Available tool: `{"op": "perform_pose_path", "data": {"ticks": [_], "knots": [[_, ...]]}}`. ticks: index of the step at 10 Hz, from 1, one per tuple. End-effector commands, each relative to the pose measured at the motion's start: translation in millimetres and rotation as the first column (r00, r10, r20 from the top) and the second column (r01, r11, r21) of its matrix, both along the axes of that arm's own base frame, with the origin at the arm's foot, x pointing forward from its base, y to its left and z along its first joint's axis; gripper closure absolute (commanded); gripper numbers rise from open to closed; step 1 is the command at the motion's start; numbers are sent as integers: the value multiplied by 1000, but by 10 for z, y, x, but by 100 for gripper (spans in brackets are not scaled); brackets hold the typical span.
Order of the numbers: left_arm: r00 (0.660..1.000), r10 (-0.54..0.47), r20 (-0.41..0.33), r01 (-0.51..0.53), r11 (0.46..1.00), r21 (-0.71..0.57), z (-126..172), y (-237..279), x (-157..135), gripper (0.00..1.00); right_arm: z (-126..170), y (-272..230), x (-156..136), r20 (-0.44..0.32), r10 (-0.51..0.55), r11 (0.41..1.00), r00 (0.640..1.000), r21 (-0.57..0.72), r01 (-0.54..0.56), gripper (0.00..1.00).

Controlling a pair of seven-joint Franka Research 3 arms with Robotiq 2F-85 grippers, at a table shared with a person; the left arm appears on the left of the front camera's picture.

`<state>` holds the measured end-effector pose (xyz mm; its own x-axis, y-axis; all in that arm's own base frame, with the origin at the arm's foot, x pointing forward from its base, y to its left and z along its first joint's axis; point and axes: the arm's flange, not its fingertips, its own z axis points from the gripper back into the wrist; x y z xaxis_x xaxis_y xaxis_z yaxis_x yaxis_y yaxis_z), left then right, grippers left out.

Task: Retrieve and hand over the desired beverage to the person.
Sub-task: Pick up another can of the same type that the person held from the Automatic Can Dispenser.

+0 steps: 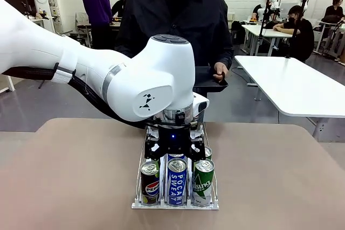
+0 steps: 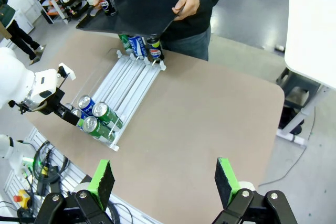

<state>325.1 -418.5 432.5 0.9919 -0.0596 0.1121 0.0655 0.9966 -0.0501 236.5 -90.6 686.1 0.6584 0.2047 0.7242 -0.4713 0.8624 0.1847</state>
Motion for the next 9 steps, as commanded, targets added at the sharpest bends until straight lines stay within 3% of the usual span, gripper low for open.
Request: {"op": "perform_pose_path", "data": {"ticks": [1, 2, 3, 4, 5, 6, 9], "knots": [[999, 39, 0, -39, 999, 16, -48, -84, -8, 0, -4, 3, 14, 3, 29, 999, 1000, 14, -29, 0], [999, 37, -9, -37, 999, 16, -52, -84, -12, 58, -4, 3, 14, 3, 29, 999, 1000, 14, -29, 0], [999, 38, -14, -38, 999, 17, -51, -86, -9, 58, -4, 3, 14, 3, 29, 999, 1000, 14, -29, 0], [999, 34, -14, -33, 999, 17, -51, -83, -9, 100, -4, 3, 14, 3, 29, 999, 1000, 14, -29, 0], [999, 30, -16, -30, 999, 16, -52, -85, -15, 62, -4, 3, 14, 3, 29, 999, 1000, 14, -29, 0], [1000, 26, -18, -26, 1000, 15, -55, -86, -13, 100, -4, 3, 14, 3, 29, 999, 1000, 14, -29, 0], [1000, 16, -22, -16, 1000, 11, -54, -94, -19, 99, -4, 3, 14, 3, 29, 999, 1000, 14, -29, 0]]}}
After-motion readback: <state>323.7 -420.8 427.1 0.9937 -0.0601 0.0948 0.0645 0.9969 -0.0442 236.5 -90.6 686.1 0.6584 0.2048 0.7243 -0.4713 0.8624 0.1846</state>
